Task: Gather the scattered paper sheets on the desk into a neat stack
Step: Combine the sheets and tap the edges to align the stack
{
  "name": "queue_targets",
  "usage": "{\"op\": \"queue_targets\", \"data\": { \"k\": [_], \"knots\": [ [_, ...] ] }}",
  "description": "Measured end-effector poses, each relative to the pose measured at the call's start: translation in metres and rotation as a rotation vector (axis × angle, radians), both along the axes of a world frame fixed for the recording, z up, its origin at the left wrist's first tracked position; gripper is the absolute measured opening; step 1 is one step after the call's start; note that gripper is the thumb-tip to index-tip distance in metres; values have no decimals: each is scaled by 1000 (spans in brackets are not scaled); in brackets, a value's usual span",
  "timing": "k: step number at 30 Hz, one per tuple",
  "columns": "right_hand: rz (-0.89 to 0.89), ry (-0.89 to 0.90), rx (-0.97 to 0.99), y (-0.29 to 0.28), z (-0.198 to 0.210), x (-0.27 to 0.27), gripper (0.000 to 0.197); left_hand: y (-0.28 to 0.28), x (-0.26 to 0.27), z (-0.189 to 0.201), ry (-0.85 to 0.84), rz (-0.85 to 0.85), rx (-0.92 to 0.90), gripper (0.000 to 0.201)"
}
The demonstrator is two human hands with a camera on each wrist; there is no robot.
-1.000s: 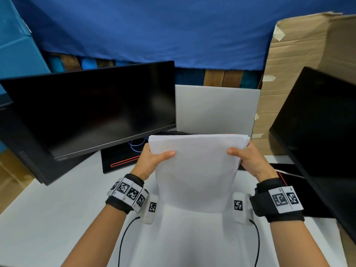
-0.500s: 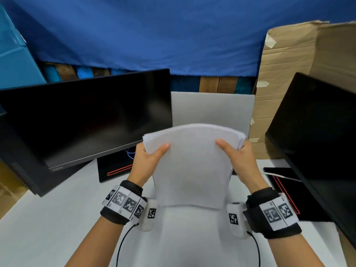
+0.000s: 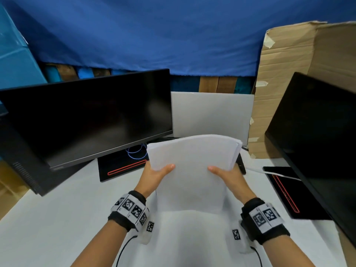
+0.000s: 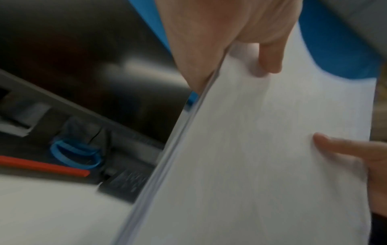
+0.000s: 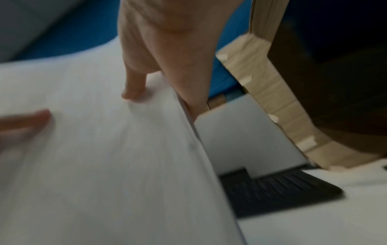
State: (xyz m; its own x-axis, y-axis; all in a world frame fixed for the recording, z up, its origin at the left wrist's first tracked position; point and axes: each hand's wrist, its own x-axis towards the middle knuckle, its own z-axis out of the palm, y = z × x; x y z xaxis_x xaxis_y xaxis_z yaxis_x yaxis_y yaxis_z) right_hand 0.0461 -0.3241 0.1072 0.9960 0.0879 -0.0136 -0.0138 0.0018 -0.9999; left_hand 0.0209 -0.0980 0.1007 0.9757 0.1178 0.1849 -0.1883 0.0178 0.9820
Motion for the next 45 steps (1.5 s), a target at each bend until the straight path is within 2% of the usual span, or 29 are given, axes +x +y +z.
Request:
{"op": "queue_targets", "data": {
  "k": [3,5,9,12,16,17,19,21,23,27,29,32,34,38,45],
  "knots": [
    [36,101,-41,1,-27,-4,29,-3,-2,-34,171,-34,8,28],
    [48,115,-59,2,-31,-5,29,-3,-4,-44,238,-55,29,26],
    [31,103,-78,3,-20,2,28,9,-2,-30,234,-95,35,29],
    [90,92,-63,9,-14,4,30,30,1,-19,210,-129,29,31],
    [124,175,-129,33,-26,1,19,58,2,-34,256,-78,45,20],
    [119,205,-138,42,-34,1,22,66,1,-42,275,-61,49,18],
    [94,255,-136,60,-54,0,32,81,-1,-62,319,-53,55,25],
    [73,293,-140,76,-74,-2,32,96,-2,-83,383,-66,79,40],
    [63,329,-175,90,-92,-1,29,109,1,-101,464,-42,138,38],
    [-1,386,-295,116,-118,4,38,130,10,-129,624,11,287,38],
    [-18,420,-403,126,-127,8,44,138,15,-139,717,8,389,44],
    [2,463,-673,139,-136,12,42,149,19,-141,859,-7,632,44],
    [4,497,-786,145,-141,13,48,153,24,-137,888,-60,737,42],
    [27,532,-843,162,-137,10,47,154,35,-134,910,-183,814,46],
    [46,526,-895,172,-140,9,50,156,42,-132,941,-215,875,53]
  ]
}}
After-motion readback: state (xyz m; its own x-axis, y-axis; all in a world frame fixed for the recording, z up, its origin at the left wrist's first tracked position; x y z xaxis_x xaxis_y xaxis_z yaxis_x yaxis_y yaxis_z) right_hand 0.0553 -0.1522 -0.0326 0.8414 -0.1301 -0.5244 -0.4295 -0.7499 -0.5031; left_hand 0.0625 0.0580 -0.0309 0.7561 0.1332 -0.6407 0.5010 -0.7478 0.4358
